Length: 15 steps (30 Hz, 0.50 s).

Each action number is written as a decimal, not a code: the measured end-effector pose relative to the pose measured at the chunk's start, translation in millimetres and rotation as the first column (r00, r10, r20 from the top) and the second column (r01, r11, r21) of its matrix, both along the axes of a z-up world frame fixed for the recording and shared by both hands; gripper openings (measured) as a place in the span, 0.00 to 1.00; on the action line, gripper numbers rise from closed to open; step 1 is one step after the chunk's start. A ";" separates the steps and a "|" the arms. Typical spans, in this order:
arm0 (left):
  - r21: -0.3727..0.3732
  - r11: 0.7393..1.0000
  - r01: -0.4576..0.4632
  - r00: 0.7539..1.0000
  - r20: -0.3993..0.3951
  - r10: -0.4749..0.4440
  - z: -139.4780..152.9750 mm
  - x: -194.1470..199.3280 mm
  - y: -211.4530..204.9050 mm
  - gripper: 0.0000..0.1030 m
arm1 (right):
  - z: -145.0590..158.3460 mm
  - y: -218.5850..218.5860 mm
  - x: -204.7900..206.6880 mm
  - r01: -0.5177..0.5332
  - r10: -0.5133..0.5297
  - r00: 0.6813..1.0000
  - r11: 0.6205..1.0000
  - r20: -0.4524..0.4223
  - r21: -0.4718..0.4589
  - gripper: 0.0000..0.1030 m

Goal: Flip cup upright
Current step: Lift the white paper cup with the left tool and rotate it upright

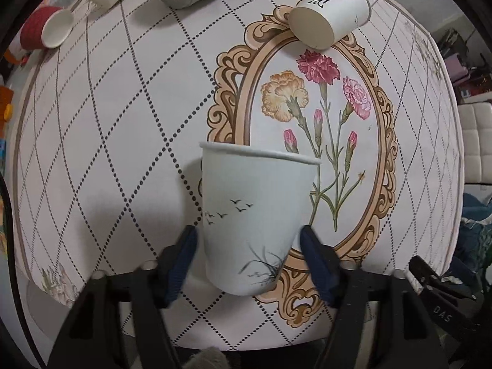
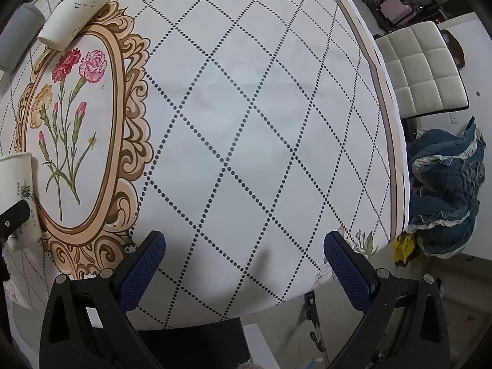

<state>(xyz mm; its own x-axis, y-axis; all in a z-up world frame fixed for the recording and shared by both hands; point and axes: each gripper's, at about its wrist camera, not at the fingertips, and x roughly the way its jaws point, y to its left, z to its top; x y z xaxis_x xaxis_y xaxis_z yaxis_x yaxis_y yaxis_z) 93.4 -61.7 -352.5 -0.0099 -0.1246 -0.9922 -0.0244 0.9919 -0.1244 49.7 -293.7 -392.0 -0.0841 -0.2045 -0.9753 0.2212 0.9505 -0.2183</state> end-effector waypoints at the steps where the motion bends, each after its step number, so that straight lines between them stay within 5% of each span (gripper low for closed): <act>1: 0.006 1.000 0.007 1.000 0.005 -0.007 0.3 0.1 -1.0 0.76 | 0.8 0.8 -0.8 0.002 -0.002 1.000 1.000 0.000 0.000 1.00; 5: 0.033 0.999 0.030 0.999 0.029 -0.031 2.6 1.9 -6.4 0.94 | 0.2 -5.3 -0.3 0.007 -0.007 1.000 1.000 0.001 0.003 1.00; 15: 0.057 0.998 0.016 0.996 0.090 -0.021 24.4 9.7 3.9 0.95 | 4.8 -4.9 3.3 0.016 -0.016 1.000 1.000 0.018 0.006 1.00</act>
<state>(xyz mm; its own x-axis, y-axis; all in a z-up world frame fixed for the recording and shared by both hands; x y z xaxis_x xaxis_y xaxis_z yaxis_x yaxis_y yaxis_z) 103.0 -57.8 -328.1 0.0783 -0.0697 -0.9945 0.0033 0.9976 -0.0697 53.0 -298.6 -387.1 -0.0701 -0.1977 -0.9777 0.2401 0.9480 -0.2089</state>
